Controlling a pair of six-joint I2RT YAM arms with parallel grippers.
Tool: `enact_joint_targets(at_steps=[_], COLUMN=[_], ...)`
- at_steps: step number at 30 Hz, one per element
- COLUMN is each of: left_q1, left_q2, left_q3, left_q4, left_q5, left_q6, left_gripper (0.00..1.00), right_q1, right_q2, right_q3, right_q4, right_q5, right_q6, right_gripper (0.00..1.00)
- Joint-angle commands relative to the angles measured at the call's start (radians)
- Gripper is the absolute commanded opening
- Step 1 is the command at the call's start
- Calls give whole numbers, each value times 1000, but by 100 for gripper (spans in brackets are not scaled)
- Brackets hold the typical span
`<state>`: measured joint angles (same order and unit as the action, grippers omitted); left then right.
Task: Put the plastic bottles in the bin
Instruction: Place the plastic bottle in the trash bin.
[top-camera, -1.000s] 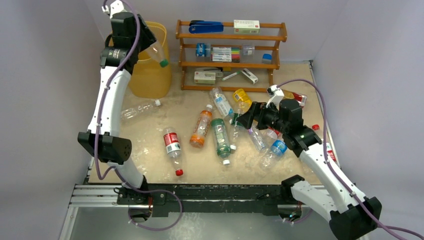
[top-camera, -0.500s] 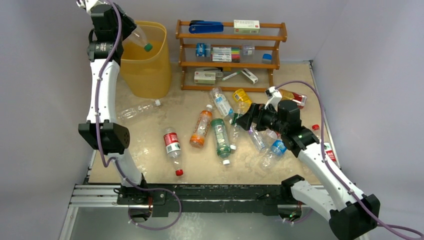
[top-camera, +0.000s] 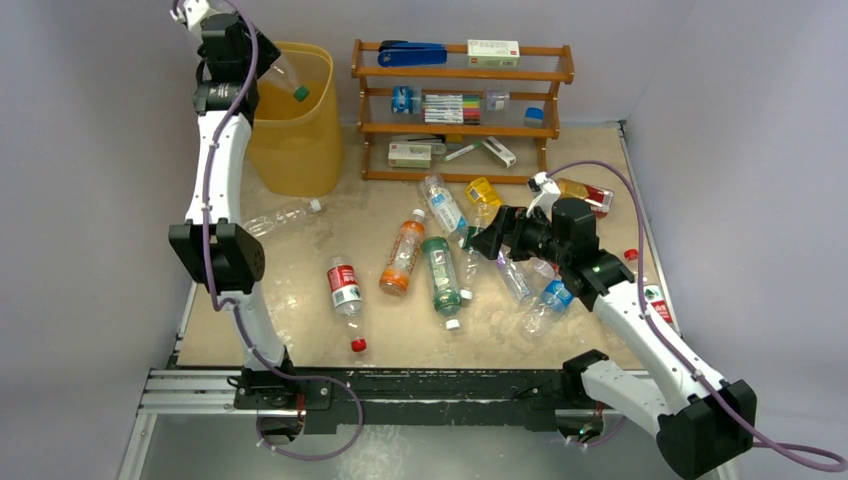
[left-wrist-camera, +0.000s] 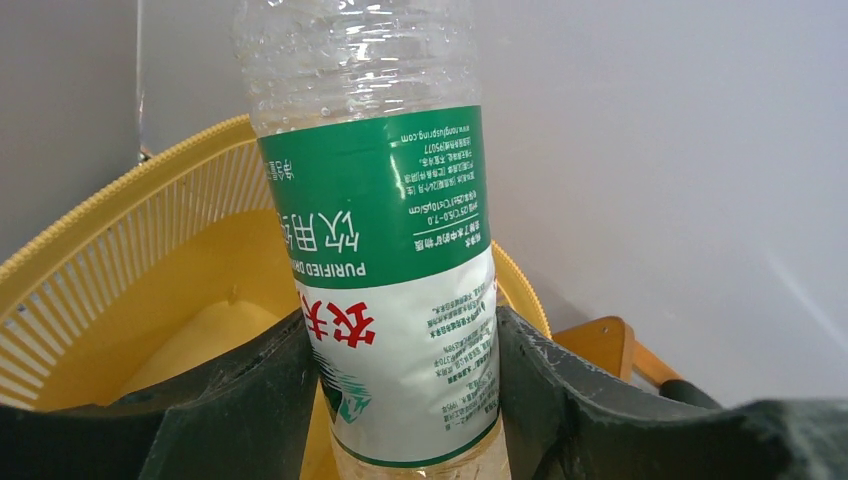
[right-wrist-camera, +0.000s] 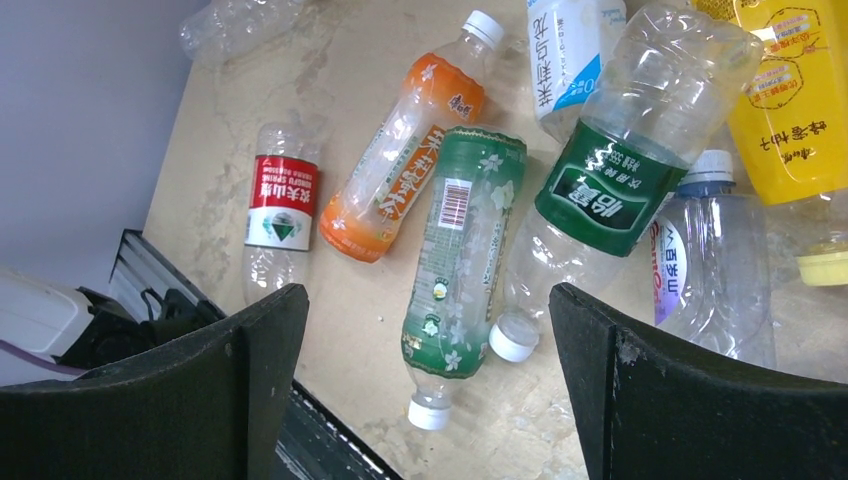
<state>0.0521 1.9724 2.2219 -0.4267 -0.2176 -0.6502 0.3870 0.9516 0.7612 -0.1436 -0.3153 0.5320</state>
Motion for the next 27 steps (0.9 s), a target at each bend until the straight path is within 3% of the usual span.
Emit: enact_joint_targets(at_steps=[1,4,16,27], left_q1=[5,5,5,-17], left_q2=[25,22,-40,-330], left_q3=[68,65,51,-216], left_q4=[38,22,-39,18], left_q5=[-30,-39,-17,94], left_q6=[-12,-11,-17,-51], left_gripper=[64,71,79,82], right_q1=[4,4,5,5], right_q2=[2,10,9,-11], right_q3=[-2,0,8,19], right_q4=[52,53,47,23], right_q5=[-31,-33,-38,-28], right_q6=[0,0,-1,2], right_gripper=[93,93,93,94])
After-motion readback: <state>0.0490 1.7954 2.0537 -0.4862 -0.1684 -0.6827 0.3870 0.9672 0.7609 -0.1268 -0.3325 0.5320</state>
